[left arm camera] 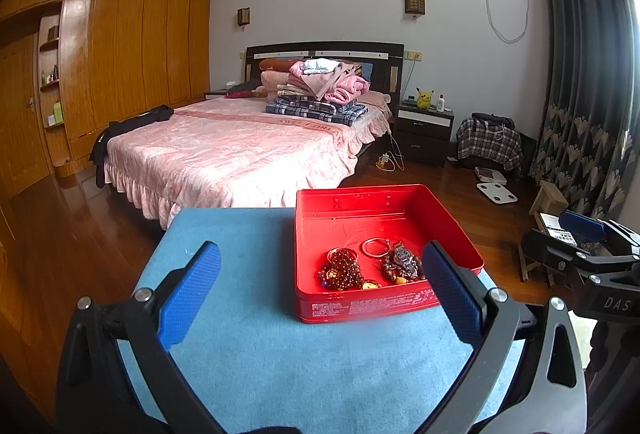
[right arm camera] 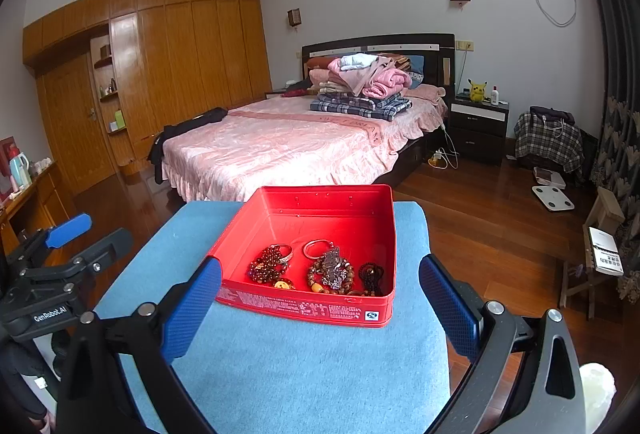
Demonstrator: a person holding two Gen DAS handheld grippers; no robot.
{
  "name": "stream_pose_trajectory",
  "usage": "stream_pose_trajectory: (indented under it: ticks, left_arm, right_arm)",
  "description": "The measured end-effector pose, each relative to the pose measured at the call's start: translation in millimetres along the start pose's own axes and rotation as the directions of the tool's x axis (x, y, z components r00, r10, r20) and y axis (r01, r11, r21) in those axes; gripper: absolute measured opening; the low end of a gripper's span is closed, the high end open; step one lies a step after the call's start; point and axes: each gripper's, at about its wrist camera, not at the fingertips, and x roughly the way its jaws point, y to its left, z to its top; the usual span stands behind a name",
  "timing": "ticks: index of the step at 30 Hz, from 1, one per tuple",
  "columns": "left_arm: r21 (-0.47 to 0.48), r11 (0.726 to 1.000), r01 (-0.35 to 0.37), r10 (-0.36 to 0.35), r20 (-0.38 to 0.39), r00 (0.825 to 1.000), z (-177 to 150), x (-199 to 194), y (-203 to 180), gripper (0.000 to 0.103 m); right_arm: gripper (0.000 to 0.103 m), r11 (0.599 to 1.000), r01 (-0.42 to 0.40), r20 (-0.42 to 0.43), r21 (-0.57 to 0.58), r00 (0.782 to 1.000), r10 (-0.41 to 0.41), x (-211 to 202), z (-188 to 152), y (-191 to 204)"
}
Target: Organize jewelry
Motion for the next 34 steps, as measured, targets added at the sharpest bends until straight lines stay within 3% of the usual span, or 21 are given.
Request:
stream_pose_trajectory:
  ticks: [15, 20, 34]
  left_arm:
    - [-0.021, 1.0, 0.008, -0.008, 0.012, 1.0, -2, 3, 2, 0.097]
    - [-0.062, 0.997, 0.045, -0.044, 0.02, 0.999, -2, 2, 8, 0.097]
    - [-0.037, 0.999, 0.019, -0.019, 0.005, 1.0, -3, 7, 5, 0.097]
  right_arm:
    - [0.097, 1.0, 0.016, -0.014, -0.003, 1.0, -0.016, 7, -13, -7]
    - [0.097, 1.0, 0.018, -0.021, -0.003, 1.0, -0.018, 7, -16, -9]
    - [0.097, 1.0, 0.024, -0.027, 0.003, 0.999, -0.024, 5, -16, -12]
